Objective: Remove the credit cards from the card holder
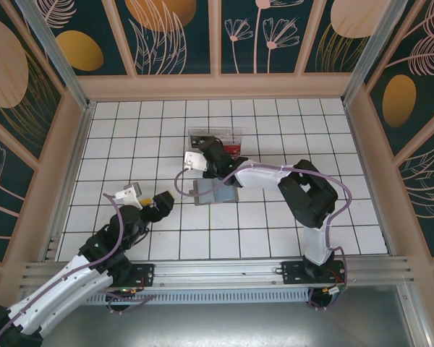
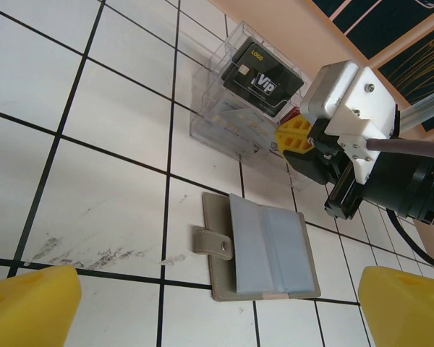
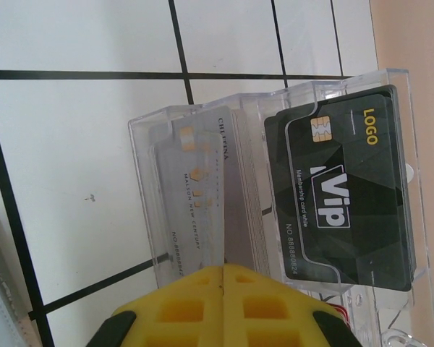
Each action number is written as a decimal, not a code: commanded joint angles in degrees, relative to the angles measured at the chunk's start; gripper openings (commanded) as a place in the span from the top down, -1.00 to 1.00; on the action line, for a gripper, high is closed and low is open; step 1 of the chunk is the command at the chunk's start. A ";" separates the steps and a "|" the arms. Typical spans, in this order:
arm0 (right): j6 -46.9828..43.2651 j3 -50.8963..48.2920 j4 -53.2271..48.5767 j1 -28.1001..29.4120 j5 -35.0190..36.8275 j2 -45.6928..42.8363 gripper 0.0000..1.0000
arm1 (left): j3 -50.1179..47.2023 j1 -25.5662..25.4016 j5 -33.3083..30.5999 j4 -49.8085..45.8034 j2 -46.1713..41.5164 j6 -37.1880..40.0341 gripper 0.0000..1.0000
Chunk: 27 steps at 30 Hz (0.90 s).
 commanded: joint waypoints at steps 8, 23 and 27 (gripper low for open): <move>1.13 1.64 -0.80 -0.77 1.24 1.98 1.00 | 0.91 0.25 -0.50 -0.18 -0.47 1.19 -0.97; 4.25 5.99 0.87 -1.10 6.38 5.81 0.47 | 1.08 0.24 -0.34 -0.53 -0.58 1.51 -0.97; 5.60 5.99 1.56 -1.19 6.70 5.25 0.45 | 1.27 0.19 -0.16 -0.80 -0.63 1.70 -0.97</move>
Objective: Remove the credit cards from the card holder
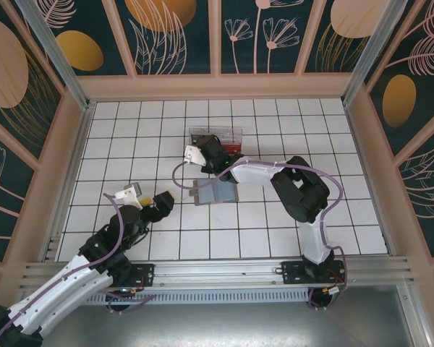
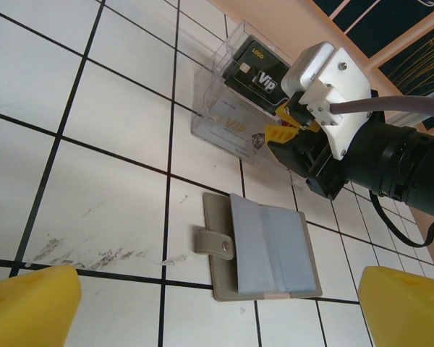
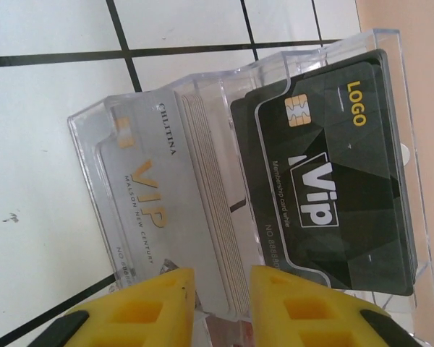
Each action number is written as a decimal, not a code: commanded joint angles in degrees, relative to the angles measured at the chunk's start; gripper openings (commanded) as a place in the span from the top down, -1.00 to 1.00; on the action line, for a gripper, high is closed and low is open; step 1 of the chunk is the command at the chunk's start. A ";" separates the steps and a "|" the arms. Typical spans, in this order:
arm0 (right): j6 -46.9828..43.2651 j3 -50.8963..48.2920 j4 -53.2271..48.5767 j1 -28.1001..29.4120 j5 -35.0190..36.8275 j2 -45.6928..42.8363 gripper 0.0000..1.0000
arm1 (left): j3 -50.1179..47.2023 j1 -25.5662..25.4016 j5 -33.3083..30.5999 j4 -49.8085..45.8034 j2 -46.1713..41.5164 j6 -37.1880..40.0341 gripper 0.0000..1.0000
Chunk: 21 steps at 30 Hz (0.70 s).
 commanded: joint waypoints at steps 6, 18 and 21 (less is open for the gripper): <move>8.72 -1.75 4.97 -1.06 -0.50 -5.80 0.31 | 1.33 0.25 -0.23 -0.86 -0.56 1.33 -0.97; 35.64 -21.75 16.01 -3.79 -3.65 -30.14 -0.97 | 3.11 0.24 -0.80 0.03 3.20 2.19 -0.97; 40.09 -27.49 17.62 -4.44 -3.00 -35.67 -0.98 | 3.78 0.22 -0.98 0.65 5.20 2.44 -0.97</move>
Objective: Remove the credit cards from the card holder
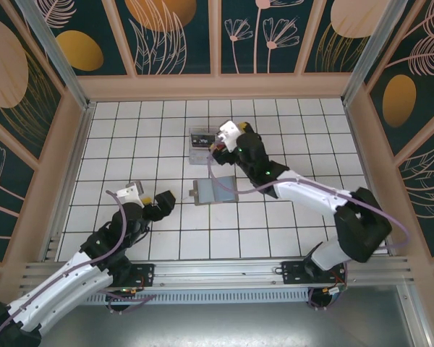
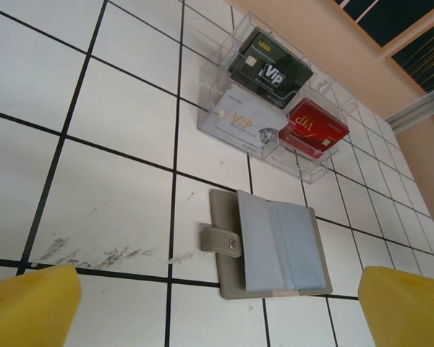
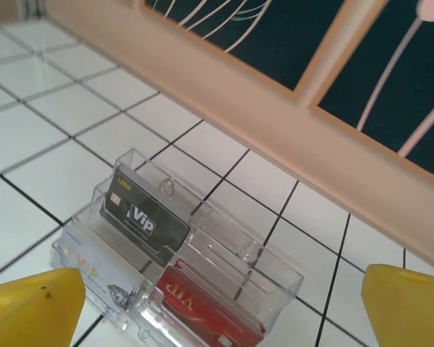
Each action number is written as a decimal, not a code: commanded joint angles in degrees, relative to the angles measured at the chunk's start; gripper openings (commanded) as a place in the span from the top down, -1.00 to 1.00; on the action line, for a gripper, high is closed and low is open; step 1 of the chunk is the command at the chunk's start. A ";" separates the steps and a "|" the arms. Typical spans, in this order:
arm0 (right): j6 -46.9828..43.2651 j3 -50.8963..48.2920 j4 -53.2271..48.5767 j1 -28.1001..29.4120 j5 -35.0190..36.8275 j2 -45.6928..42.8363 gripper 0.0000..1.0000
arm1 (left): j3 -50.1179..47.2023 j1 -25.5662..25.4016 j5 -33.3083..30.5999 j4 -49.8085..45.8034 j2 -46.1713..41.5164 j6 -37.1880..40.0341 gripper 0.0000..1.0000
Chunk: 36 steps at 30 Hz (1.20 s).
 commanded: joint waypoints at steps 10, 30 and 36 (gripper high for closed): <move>23.76 -25.22 11.07 -11.62 0.19 -23.62 -0.97 | 7.43 0.25 -9.59 3.64 13.51 4.95 -0.97; 20.91 -33.82 23.41 -30.07 12.62 -13.72 -0.98 | 12.64 11.16 -37.85 38.55 39.61 46.47 -0.98; 18.31 -34.36 35.08 -33.20 10.20 -2.75 -0.98 | 11.40 23.47 -30.69 42.21 49.19 46.27 -0.98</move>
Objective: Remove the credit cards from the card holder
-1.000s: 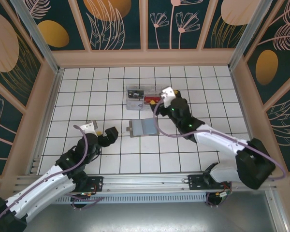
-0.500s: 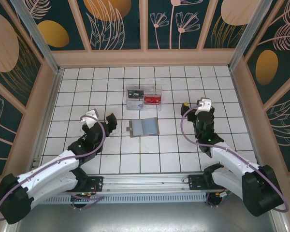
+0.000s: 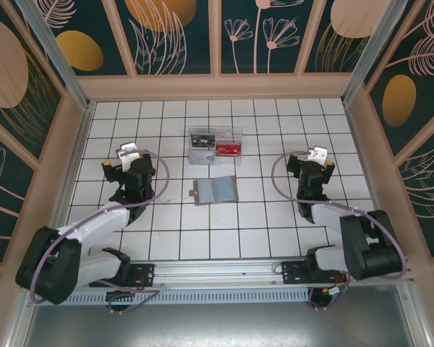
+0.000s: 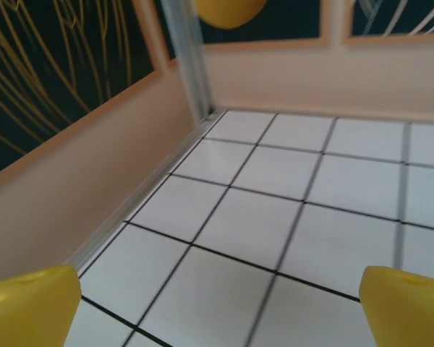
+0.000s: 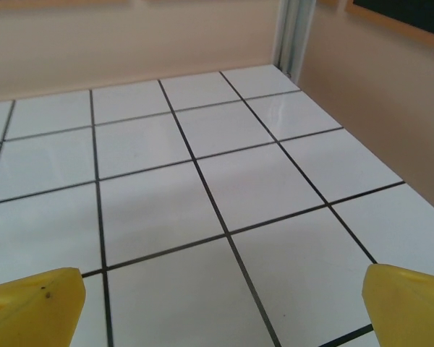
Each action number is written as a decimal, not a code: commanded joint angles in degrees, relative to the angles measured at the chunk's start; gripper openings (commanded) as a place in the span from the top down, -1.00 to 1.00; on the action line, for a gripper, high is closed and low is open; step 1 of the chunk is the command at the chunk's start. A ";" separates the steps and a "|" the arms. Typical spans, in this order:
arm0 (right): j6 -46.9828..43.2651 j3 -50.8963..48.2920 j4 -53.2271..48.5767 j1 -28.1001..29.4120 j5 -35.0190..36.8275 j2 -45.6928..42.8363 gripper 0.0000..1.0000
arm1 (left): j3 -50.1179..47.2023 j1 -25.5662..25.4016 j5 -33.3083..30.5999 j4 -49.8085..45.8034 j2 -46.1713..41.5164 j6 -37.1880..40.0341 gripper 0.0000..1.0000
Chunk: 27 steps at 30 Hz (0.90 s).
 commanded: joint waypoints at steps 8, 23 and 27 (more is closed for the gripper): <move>-2.57 -4.46 24.75 -5.75 -8.49 8.80 -0.98 | -2.82 10.20 9.26 18.61 13.56 5.33 -0.98; -0.48 -6.91 29.91 -10.56 -19.68 11.47 -0.97 | -4.47 16.79 18.00 16.44 9.59 -3.84 -0.97; -0.23 -6.59 29.40 -10.79 -19.88 11.34 -0.98 | -7.32 16.96 22.58 21.15 7.99 -1.22 -0.98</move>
